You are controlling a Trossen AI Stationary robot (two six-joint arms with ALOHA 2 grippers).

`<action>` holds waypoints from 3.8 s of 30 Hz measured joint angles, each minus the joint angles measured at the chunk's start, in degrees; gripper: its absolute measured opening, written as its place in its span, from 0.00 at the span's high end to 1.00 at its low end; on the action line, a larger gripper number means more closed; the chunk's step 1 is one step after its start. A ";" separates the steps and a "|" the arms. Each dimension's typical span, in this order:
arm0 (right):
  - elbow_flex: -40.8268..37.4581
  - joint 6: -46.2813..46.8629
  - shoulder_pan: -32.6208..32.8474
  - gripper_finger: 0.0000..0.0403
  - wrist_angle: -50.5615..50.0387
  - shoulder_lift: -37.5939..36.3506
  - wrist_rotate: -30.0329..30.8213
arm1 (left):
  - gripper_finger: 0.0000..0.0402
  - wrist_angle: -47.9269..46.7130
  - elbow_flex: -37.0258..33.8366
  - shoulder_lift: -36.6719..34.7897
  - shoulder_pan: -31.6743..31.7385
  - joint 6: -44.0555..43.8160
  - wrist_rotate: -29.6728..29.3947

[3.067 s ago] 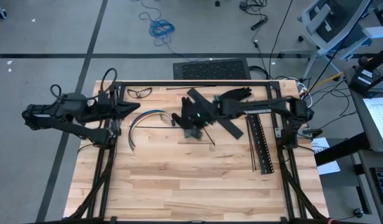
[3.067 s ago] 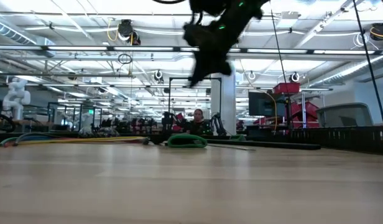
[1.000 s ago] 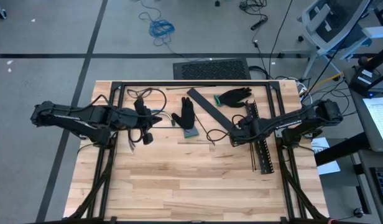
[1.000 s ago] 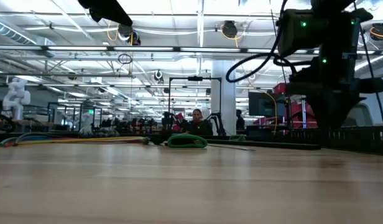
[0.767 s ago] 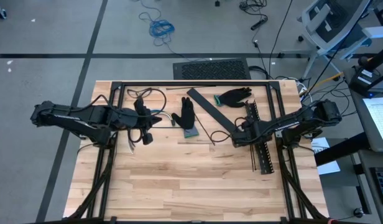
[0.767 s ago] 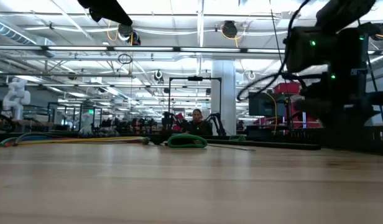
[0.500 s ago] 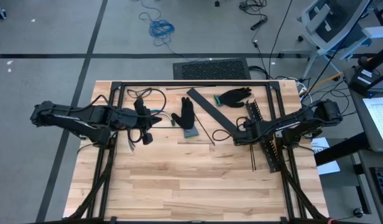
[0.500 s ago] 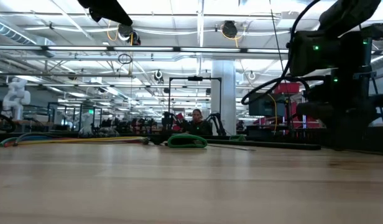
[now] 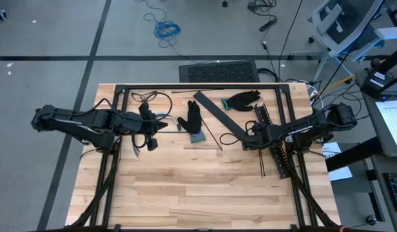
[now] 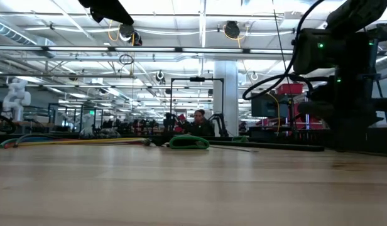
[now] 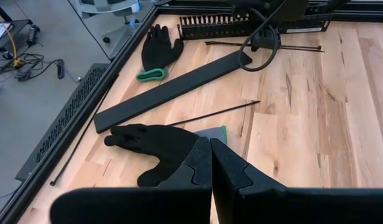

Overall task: Ziptie cables
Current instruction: Wrap the black zip tie on the cable

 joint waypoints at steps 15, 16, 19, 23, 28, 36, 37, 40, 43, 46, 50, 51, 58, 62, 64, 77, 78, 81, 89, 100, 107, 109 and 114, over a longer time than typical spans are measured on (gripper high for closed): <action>3.99 -2.31 4.46 1.00 11.95 -4.10 0.54 | 1.00 -0.03 0.07 -0.57 -0.04 0.19 0.04; 4.29 -2.40 4.93 1.00 12.47 -4.72 1.15 | 1.00 -0.08 0.07 -0.74 -0.04 0.22 0.04; 5.39 -2.44 6.37 1.00 12.38 -6.24 3.40 | 1.00 -0.04 0.07 -1.28 -0.04 0.23 0.04; 7.32 -4.31 7.96 1.00 12.75 -8.74 4.66 | 1.00 -0.19 0.07 -2.07 -0.04 0.28 0.04; 9.97 -17.06 9.32 1.00 14.08 -10.75 -0.34 | 1.00 -0.30 0.07 -2.72 -0.04 0.63 0.02; 9.99 -31.03 12.92 0.92 -1.70 -10.36 -11.51 | 1.00 -0.28 0.07 -2.78 -0.04 0.17 0.02; 9.99 -32.11 13.90 0.89 -3.29 -10.56 -12.16 | 1.00 -0.28 0.07 -2.78 -0.04 0.18 0.02; 9.99 -33.09 16.61 0.78 -6.04 -10.69 -12.09 | 1.00 -0.27 0.07 -2.78 0.00 0.17 0.00; 10.01 -32.89 18.25 0.68 -7.50 -10.53 -11.92 | 1.00 -0.26 0.07 -2.78 0.00 0.17 0.00; 9.51 -32.67 18.93 0.62 -8.19 -10.08 -11.85 | 1.00 -0.20 0.07 -2.78 0.00 0.15 -0.02; 7.61 -34.15 18.82 0.62 -7.82 -8.36 -11.67 | 1.00 -0.22 0.07 -2.60 0.00 0.11 -0.93; 7.31 -35.15 18.69 0.63 -7.55 -7.75 -11.65 | 1.00 -0.22 0.07 -2.54 0.02 0.07 -1.30; 5.59 -42.97 17.19 0.67 -4.84 -4.86 -11.44 | 1.00 -0.24 0.04 -2.51 0.00 0.02 -1.52; 4.06 -44.78 16.76 0.67 -0.88 -3.66 -11.69 | 1.00 -0.26 0.02 -2.51 0.00 -3.59 -1.51; 3.63 -45.32 16.76 0.67 0.12 -3.13 -11.78 | 1.00 -0.24 0.02 -2.51 0.01 -5.51 -1.50; -0.50 -48.15 16.74 0.69 3.28 -1.92 -11.47 | 1.00 -0.22 0.02 -2.51 0.00 -9.88 -2.47; -0.55 -48.20 16.72 0.72 3.16 -1.92 -11.65 | 1.00 -0.24 0.02 -2.51 0.00 -10.77 -3.17; -0.61 -47.78 17.06 0.87 2.84 -1.90 -11.75 | 1.00 -0.13 0.02 -2.51 0.02 -12.45 -5.07; -0.40 -46.61 17.20 1.00 2.53 -2.07 -12.93 | 1.00 0.45 0.00 -2.51 0.05 -13.44 -8.16; 7.29 -44.46 17.29 1.00 -3.74 -7.08 -13.78 | 1.00 11.54 -0.02 -2.49 0.02 -10.66 -8.70; 16.66 -42.47 17.17 1.00 -3.25 -13.24 -6.55 | 1.00 11.98 -0.02 -2.49 0.00 -8.94 -7.69; 19.50 -41.47 16.82 1.00 -3.46 -14.94 -2.63 | 1.00 12.34 -0.02 -2.51 0.00 -8.92 -7.67; 24.29 -40.21 15.38 1.00 -3.16 -17.60 5.54 | 1.00 11.95 -0.04 -2.39 0.00 -8.73 -7.42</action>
